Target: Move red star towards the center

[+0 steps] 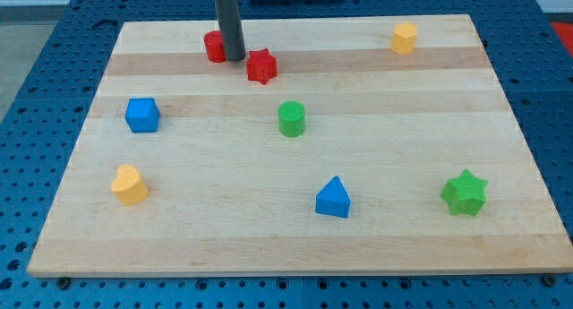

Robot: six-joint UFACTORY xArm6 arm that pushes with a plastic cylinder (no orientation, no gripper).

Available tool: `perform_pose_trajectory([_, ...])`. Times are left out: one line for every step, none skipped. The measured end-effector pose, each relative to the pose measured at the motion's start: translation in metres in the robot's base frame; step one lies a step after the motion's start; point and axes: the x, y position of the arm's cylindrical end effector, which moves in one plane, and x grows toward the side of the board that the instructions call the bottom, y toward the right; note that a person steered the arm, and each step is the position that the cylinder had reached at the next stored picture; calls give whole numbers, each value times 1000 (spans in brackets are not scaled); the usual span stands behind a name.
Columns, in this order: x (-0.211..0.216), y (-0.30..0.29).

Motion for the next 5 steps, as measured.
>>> perform_pose_trajectory([0, -7])
perform_pose_trajectory([0, -14])
perform_pose_trajectory([17, -14])
perform_pose_trajectory([32, -14])
perform_pose_trajectory([33, -14])
